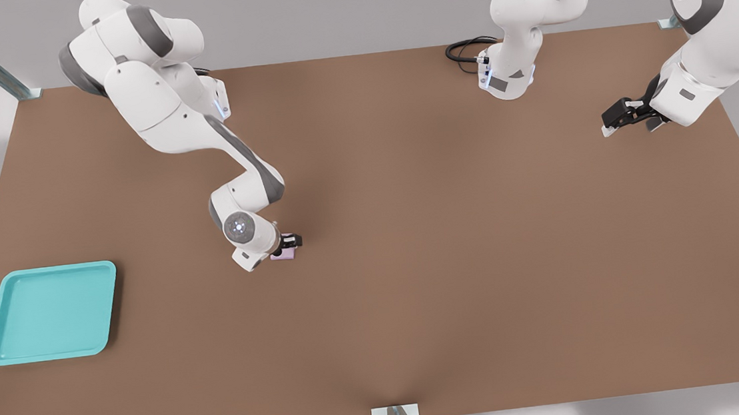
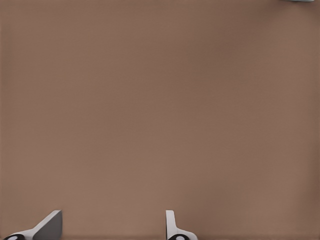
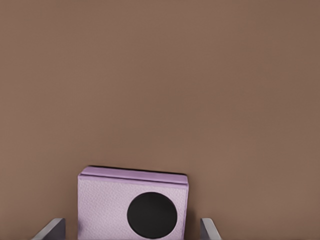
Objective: Keep left arm still and place phone on the tray with right arm
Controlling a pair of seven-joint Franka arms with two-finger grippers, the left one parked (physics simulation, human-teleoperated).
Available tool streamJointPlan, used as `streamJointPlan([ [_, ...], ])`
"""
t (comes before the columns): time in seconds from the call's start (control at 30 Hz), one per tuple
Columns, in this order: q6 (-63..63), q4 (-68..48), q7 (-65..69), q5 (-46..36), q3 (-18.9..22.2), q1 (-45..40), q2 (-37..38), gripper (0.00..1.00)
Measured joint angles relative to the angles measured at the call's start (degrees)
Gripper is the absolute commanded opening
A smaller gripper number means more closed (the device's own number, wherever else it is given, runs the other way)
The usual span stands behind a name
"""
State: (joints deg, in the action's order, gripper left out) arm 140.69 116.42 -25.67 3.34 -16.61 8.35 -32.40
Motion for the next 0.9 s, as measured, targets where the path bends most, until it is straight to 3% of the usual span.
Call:
streamJointPlan([
  [0.13, 0.8, 0.1, -0.4, 0.0, 0.2, 0.0, -0.6, 1.00],
  [0.33, 1.7, 0.1, -0.7, 0.1, 0.4, 0.0, -0.9, 0.70],
  [0.5, 1.8, -0.1, -0.3, -0.2, 0.5, 0.0, 1.1, 0.69],
  [0.6, -0.1, -0.4, 0.1, -0.2, 0.8, -1.5, 6.0, 0.69],
  [0.73, -3.9, 0.0, 2.6, -0.3, 2.3, -8.9, 11.7, 0.69],
  [0.9, -7.4, -1.3, 10.5, -0.5, -0.6, -34.4, 11.9, 0.69],
])
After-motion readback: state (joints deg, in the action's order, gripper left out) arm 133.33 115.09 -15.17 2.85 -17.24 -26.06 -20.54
